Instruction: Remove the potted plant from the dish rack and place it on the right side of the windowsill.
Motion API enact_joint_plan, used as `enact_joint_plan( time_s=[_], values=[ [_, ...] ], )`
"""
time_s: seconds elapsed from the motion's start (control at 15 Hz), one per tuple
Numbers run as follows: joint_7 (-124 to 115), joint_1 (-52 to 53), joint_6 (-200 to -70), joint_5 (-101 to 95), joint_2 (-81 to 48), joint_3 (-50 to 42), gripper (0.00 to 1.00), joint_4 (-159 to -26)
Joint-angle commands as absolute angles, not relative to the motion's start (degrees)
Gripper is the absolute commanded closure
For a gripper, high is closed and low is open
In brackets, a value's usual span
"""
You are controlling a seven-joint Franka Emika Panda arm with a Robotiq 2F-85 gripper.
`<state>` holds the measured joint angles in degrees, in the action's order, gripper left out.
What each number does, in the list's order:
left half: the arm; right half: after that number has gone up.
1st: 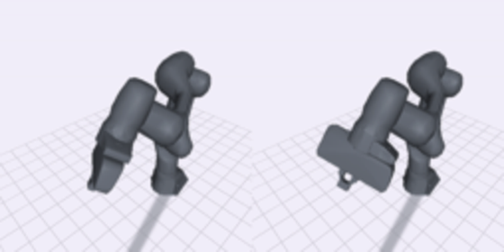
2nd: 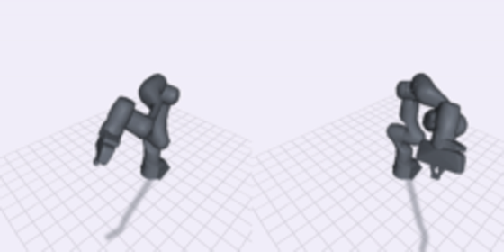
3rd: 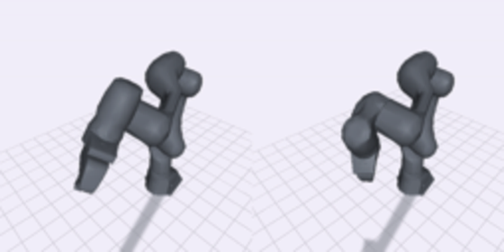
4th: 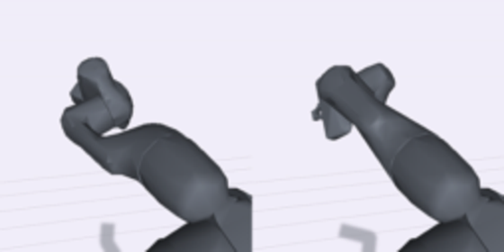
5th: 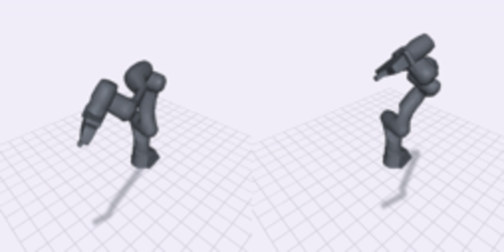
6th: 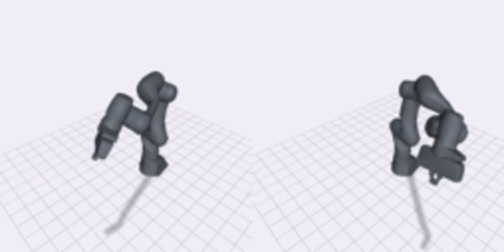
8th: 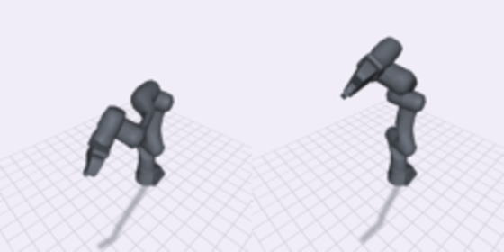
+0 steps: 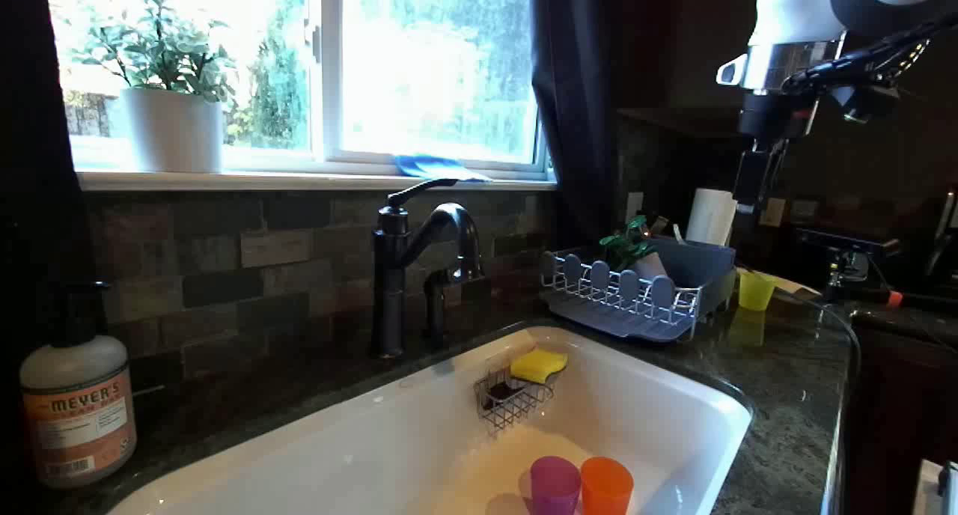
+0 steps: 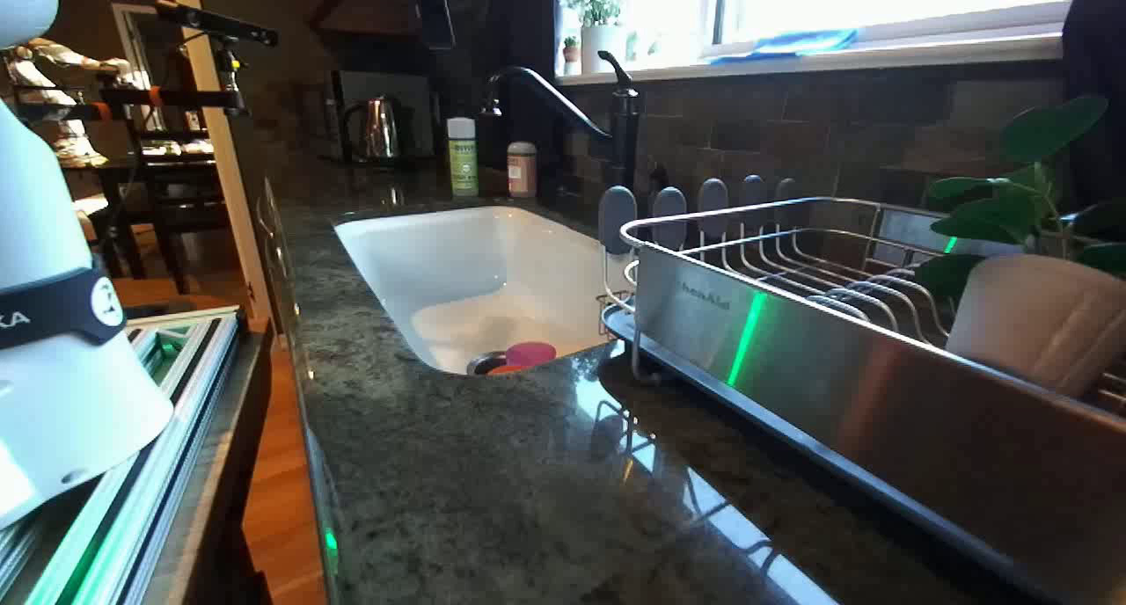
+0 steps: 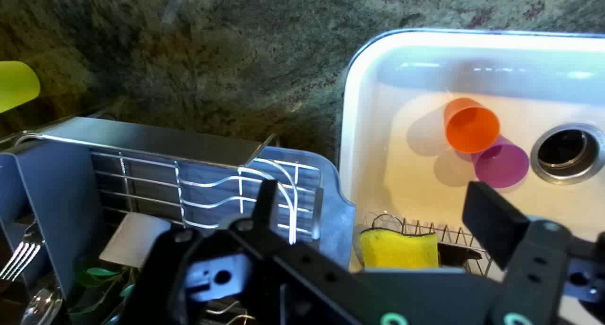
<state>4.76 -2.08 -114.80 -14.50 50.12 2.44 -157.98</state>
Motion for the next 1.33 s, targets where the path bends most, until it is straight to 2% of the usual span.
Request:
enact_joint_plan(
  time_s=[0.0,0.13,0.47,0.73,1.13,1.27],
  values=[
    [4.4,-1.4,-114.5,-14.9,50.0,1.9,0.00,-157.9],
    [6.4,-2.2,-116.8,-15.3,50.2,-0.9,0.00,-157.4],
    [16.7,-6.1,-122.7,-13.8,48.6,-15.8,0.00,-153.4],
    [32.3,-5.7,-120.6,-13.4,42.4,-27.7,0.00,-143.7],
    [24.7,-5.8,-114.8,-1.0,28.5,-30.3,0.00,-126.7],
    [26.7,-8.4,-117.6,-0.9,31.4,-28.2,0.00,-130.2]
  ],
)
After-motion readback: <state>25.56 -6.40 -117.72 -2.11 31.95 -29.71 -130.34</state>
